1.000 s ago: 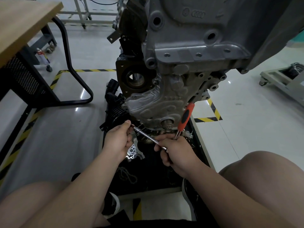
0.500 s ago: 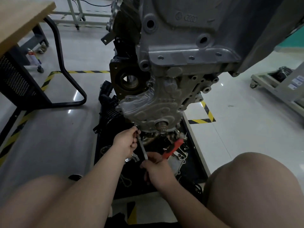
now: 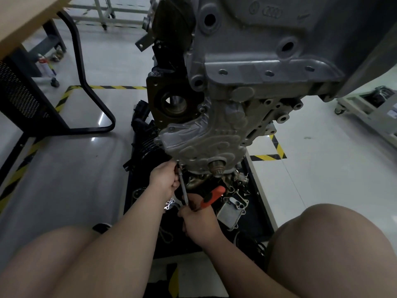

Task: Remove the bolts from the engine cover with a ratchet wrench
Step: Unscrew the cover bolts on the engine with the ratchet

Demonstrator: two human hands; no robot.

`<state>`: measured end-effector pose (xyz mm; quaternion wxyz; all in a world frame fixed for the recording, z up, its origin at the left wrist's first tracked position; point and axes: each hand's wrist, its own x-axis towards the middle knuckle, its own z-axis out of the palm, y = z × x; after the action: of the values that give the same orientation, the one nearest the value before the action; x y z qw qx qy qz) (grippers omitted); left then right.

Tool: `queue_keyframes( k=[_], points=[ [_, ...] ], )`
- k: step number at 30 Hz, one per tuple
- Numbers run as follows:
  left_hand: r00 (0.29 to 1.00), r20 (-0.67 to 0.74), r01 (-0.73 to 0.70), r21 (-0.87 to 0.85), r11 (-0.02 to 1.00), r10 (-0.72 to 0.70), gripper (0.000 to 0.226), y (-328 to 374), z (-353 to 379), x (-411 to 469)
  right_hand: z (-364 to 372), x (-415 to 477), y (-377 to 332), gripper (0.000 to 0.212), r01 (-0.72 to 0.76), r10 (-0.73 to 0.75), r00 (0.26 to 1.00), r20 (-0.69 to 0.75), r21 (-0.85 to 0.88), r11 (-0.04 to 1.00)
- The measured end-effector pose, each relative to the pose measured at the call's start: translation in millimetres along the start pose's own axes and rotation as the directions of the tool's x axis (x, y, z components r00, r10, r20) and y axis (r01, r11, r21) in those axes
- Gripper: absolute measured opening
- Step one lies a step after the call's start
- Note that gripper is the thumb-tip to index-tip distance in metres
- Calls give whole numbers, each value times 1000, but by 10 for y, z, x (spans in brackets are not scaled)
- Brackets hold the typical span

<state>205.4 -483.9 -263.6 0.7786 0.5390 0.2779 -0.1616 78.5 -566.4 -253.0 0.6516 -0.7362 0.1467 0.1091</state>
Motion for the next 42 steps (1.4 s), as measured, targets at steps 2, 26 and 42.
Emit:
queue_keyframes(
  k=[2, 26, 42],
  points=[
    [999, -5, -36, 15, 999, 36, 29, -10, -18, 6, 41, 6, 37, 9, -3, 3, 1000, 0, 9, 1000],
    [1000, 27, 17, -22, 1000, -16, 24, -82, 21, 54, -82, -8, -78, 28, -28, 29, 1000, -2, 228, 973],
    [998, 65, 2, 180, 984, -14, 25, 66, -7, -77, 89, 26, -42, 17, -218, 260, 964, 52, 712, 667]
  ],
)
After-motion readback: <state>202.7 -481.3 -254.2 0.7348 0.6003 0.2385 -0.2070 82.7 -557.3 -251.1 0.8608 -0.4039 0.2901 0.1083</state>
